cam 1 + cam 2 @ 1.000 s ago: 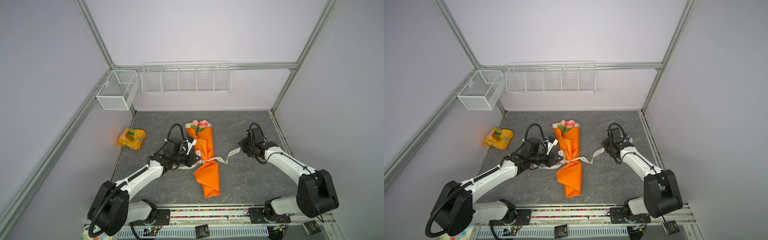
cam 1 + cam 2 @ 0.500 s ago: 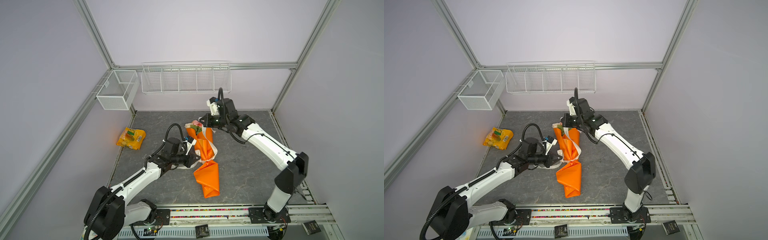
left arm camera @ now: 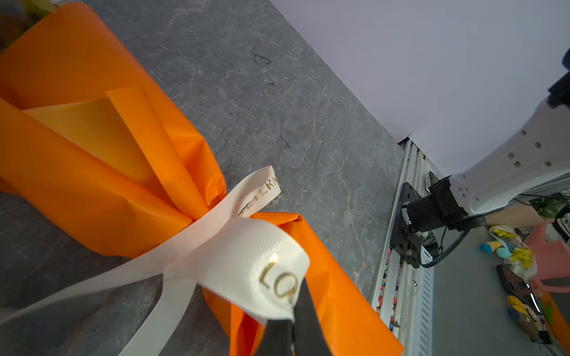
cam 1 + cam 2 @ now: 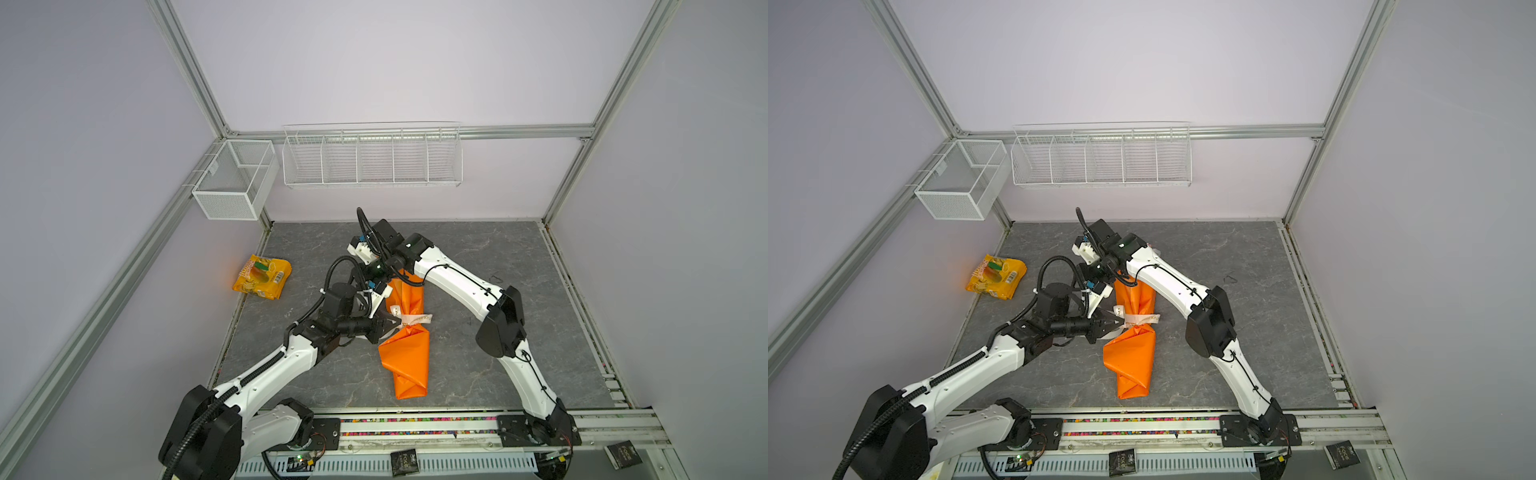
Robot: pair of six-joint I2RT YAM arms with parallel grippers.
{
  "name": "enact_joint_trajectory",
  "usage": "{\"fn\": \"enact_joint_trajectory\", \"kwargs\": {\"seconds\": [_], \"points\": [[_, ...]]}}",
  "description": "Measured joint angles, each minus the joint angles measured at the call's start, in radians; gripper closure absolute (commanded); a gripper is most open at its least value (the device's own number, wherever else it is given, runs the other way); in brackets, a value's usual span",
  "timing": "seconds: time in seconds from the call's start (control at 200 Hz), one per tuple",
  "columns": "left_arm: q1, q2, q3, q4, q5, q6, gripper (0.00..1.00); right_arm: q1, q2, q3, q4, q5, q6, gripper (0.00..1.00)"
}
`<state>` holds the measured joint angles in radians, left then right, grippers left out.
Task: Tie the bouquet of fake flowers
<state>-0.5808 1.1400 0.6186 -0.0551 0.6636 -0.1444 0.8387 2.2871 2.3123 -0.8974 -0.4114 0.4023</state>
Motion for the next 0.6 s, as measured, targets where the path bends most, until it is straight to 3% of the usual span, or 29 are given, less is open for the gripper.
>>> {"fn": "enact_joint_trajectory", "kwargs": {"seconds": [0.135, 0.345, 0.48, 0.6], "points": [[-0.008, 0.002, 0.000, 0.026, 0.015, 0.008, 1.00, -0.073, -0.188, -0.257, 0.058, 0.085, 0.001, 0.48], [0.001, 0.041, -0.001, 0.036, 0.014, 0.000, 1.00, -0.239, -0.708, -0.844, 0.337, 0.203, 0.053, 0.48], [0.001, 0.066, -0.001, 0.035, 0.015, 0.000, 1.00, -0.220, -0.954, -1.168, 0.579, 0.148, 0.024, 0.48], [0.001, 0.083, 0.000, 0.034, 0.016, 0.002, 1.00, -0.198, -0.960, -1.244, 0.639, 0.051, 0.016, 0.48]]}}
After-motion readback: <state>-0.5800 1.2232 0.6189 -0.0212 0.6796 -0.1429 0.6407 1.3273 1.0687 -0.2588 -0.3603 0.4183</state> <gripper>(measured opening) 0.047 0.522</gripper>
